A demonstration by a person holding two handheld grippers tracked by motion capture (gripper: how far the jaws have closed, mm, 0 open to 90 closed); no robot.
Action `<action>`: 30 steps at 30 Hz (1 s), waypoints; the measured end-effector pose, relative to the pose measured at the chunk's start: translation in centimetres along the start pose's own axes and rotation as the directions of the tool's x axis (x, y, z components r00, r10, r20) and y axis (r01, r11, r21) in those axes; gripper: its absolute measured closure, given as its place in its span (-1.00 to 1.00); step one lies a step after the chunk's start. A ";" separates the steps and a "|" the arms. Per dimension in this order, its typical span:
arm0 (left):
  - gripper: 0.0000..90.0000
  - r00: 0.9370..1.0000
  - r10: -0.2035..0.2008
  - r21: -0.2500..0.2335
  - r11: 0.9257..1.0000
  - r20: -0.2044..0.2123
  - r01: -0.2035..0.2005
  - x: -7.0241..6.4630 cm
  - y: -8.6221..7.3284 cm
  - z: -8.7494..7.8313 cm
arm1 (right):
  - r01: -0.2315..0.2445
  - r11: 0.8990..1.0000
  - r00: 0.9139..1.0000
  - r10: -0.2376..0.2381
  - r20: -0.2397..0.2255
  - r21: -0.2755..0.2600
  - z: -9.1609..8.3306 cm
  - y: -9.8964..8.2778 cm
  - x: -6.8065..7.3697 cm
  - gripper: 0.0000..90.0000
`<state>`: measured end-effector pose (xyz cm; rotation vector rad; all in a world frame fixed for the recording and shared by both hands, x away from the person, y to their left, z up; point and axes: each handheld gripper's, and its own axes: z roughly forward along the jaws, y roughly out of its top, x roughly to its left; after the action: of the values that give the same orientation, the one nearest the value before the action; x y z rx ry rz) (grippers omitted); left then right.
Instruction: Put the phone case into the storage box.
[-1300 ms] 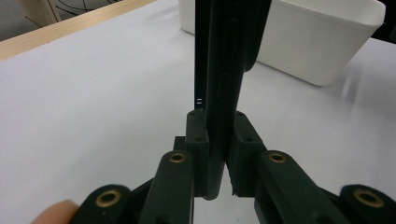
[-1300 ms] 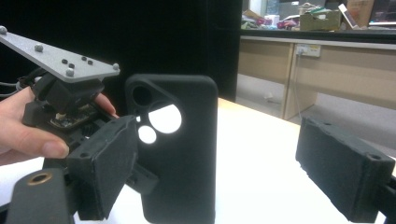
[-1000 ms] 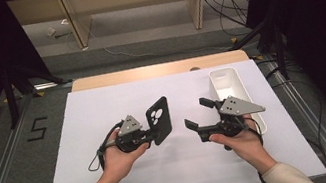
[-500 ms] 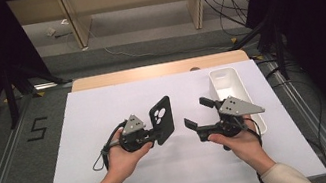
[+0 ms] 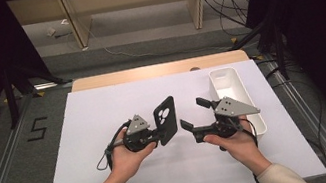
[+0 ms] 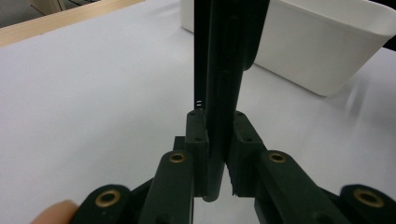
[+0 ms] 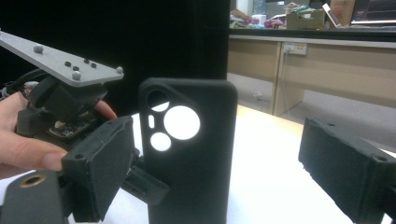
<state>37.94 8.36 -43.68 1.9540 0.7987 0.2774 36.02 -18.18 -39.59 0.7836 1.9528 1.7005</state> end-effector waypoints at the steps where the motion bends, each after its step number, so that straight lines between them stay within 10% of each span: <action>1: 0.78 1.000 -0.001 -0.004 1.000 -0.001 0.001 -0.1 0.0 0.0 | 0.001 1.000 1.000 -0.001 0.002 -0.001 0.2 0.0 0.1 -0.74; 30: 0.78 1.000 0.008 0.007 1.000 0.005 -0.008 -0.9 0.4 0.6 | -0.016 1.000 1.000 0.016 0.027 0.004 2.8 0.0 0.9 -0.91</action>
<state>37.71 7.20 -43.57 1.9637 0.7900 0.2751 37.23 -15.52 -39.98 0.8211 1.9380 1.6872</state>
